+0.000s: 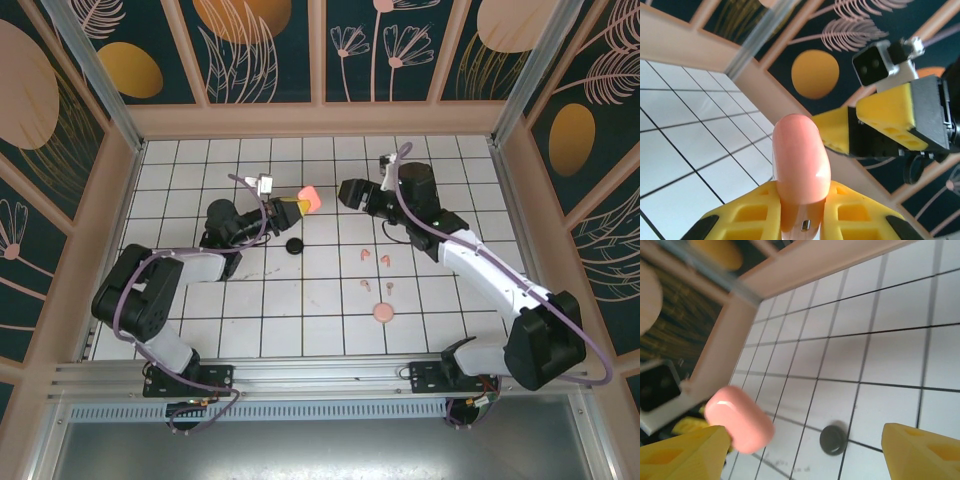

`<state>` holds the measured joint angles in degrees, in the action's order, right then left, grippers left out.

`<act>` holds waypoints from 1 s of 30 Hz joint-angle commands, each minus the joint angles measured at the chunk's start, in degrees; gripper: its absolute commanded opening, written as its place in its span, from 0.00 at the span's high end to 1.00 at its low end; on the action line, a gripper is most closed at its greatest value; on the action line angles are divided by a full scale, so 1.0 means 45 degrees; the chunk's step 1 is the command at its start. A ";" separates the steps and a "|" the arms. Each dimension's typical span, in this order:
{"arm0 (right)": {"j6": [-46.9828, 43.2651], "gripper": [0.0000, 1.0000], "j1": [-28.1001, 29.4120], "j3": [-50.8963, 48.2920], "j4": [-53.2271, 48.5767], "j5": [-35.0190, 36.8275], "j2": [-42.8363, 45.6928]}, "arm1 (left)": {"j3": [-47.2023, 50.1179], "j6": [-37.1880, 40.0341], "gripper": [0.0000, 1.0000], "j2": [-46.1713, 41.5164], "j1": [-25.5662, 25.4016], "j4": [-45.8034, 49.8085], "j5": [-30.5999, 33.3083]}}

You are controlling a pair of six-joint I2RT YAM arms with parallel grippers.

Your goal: Insert the wireless bluetooth earbuds into the charging case

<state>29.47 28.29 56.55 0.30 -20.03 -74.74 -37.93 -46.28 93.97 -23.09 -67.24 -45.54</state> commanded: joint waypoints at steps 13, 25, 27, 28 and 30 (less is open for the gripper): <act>-0.3347 0.26 0.0171 0.0624 0.0617 -0.4436 -0.0970 | -0.0779 0.2355 1.00 -0.1489 0.0018 0.3634 -0.2209; -0.3229 0.33 0.0417 0.0651 0.0944 -0.3746 -0.1858 | -0.0849 0.2258 1.00 -0.1739 0.0015 0.3634 -0.2322; -0.3192 0.34 0.0358 0.0606 0.0944 -0.3662 -0.2001 | -0.0829 0.2219 1.00 -0.1835 0.0012 0.3581 -0.2322; -0.3181 0.36 0.0335 0.0545 0.0953 -0.3611 -0.2053 | -0.0830 0.2184 1.00 -0.1887 0.0014 0.3558 -0.2322; -0.3076 0.38 0.0245 0.0364 0.1063 -0.3443 -0.2156 | -0.0819 0.2167 1.00 -0.1990 0.0014 0.3527 -0.2356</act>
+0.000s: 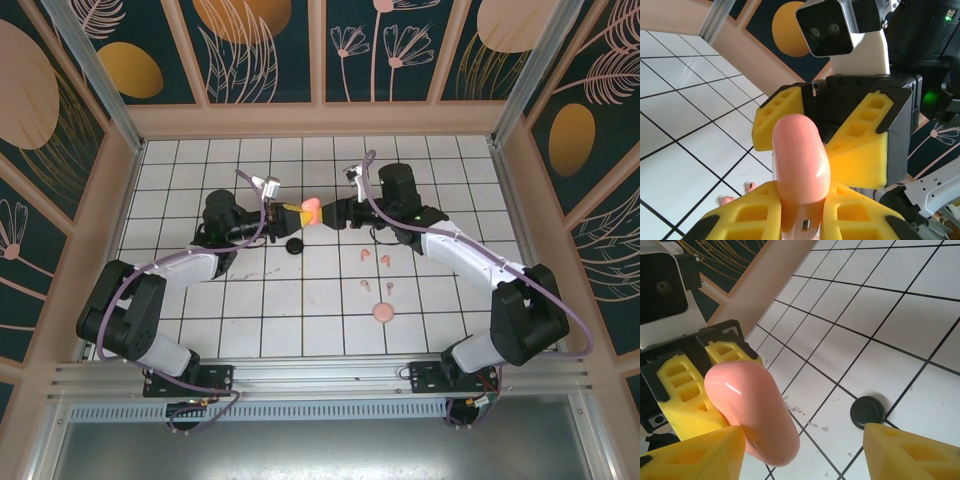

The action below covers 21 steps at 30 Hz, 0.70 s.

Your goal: Insert the wireless bluetooth earbuds into the charging case

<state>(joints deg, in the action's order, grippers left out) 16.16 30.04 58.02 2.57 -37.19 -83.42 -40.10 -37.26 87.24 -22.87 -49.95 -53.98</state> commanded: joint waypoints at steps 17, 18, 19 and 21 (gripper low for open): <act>0.2457 0.44 -0.1188 -0.2874 0.3662 -0.1042 0.1883 | -0.0053 -0.0309 1.00 -0.0969 -0.0044 -0.1234 -0.0505; 0.2879 0.44 -0.1168 -0.3061 0.4126 -0.1138 0.2047 | 0.0036 -0.0433 1.00 -0.0959 -0.0035 -0.1534 -0.0469; 0.3382 0.44 -0.1140 -0.3271 0.4743 -0.1152 0.2177 | 0.0095 -0.0529 1.00 -0.0959 -0.0046 -0.1715 -0.0413; 0.4537 0.45 -0.1100 -0.3715 0.6145 -0.1096 0.2323 | 0.0258 -0.0769 1.00 -0.0985 -0.0034 -0.2265 -0.0270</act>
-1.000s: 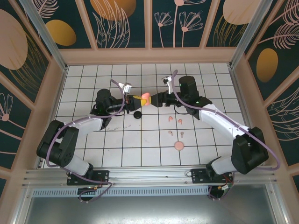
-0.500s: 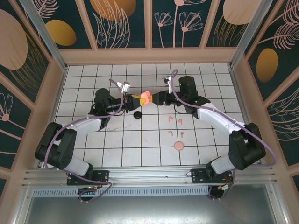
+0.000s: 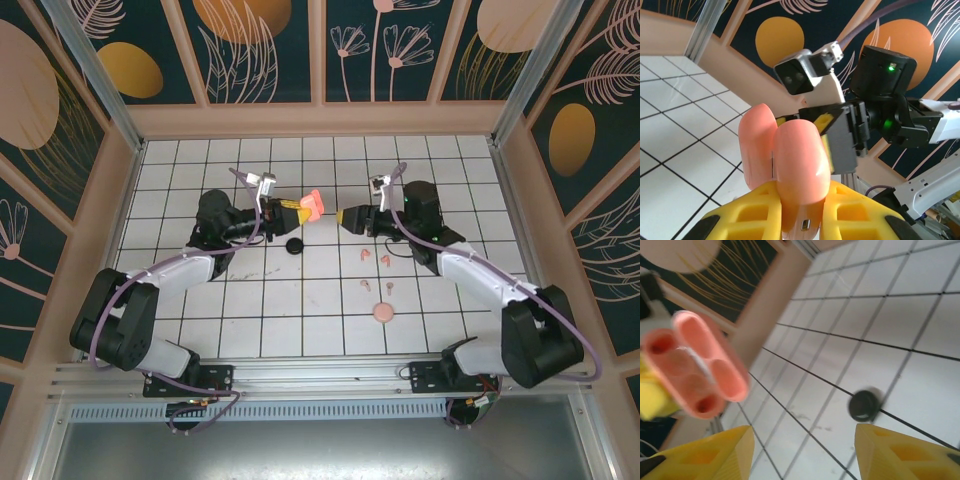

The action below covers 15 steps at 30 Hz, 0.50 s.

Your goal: Insert the wireless bluetooth earbuds into the charging case

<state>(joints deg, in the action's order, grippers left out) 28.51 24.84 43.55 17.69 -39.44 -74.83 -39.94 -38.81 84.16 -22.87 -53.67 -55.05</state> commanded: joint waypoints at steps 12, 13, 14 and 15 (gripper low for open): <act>0.4672 0.51 0.1560 -0.0318 0.6573 0.0802 -0.0564 | 0.1237 -0.2389 1.00 -0.0042 -0.0037 -0.5422 0.1443; 0.4691 0.51 0.1646 -0.0267 0.6555 0.0870 -0.0650 | 0.1269 -0.2501 1.00 0.0017 -0.0049 -0.5629 0.1497; 0.4718 0.52 0.1676 -0.0227 0.6567 0.0910 -0.0714 | 0.1276 -0.2600 1.00 0.0061 -0.0037 -0.5795 0.1533; 0.4754 0.52 0.1677 -0.0225 0.6638 0.0994 -0.0770 | 0.1268 -0.2717 1.00 0.0115 -0.0041 -0.5980 0.1566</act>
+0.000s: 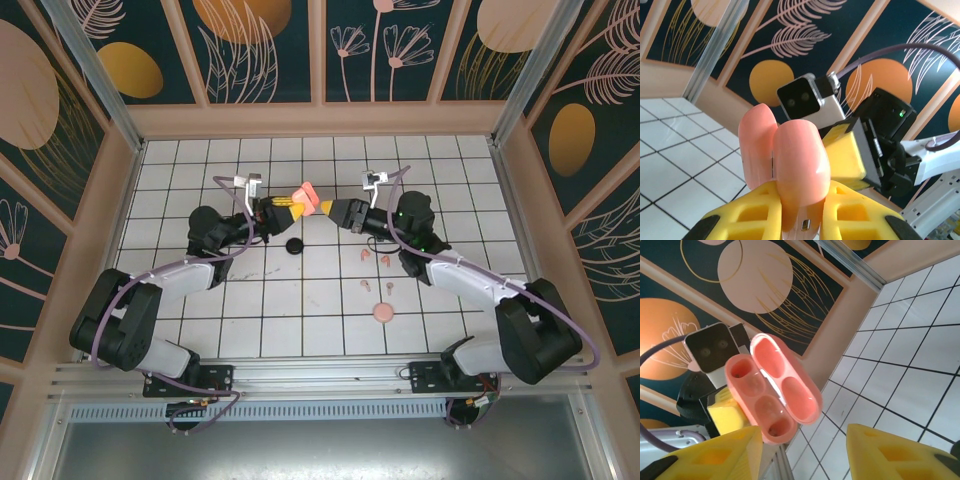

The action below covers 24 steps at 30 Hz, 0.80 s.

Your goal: Insert the wireless bluetooth earbuds into the charging case

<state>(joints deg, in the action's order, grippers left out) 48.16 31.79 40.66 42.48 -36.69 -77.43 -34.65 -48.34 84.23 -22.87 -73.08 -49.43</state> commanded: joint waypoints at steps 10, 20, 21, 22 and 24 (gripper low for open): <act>0.0723 0.55 0.0180 0.0703 0.2270 -0.0062 -0.0760 | 0.0103 -0.0872 1.00 0.0294 -0.0054 -0.2168 0.0454; 0.0651 0.59 0.0284 0.1494 0.1987 -0.0360 -0.1196 | 0.0067 -0.0919 1.00 0.0453 -0.0181 -0.2291 0.0444; 0.0670 0.59 0.0313 0.1550 0.1988 -0.0401 -0.1284 | 0.0065 -0.0928 1.00 0.0477 -0.0191 -0.2315 0.0472; 0.0665 0.60 0.0346 0.1616 0.1990 -0.0431 -0.1337 | 0.0050 -0.0929 1.00 0.0463 -0.0190 -0.2310 0.0472; 0.0680 0.61 0.0399 0.1703 0.1996 -0.0441 -0.1426 | 0.0025 -0.0935 1.00 0.0463 -0.0210 -0.2315 0.0496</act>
<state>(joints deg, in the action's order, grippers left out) 51.22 32.91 46.06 48.27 -37.32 -83.05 -34.44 -51.81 85.86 -23.59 -79.99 -47.48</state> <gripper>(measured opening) 0.398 0.169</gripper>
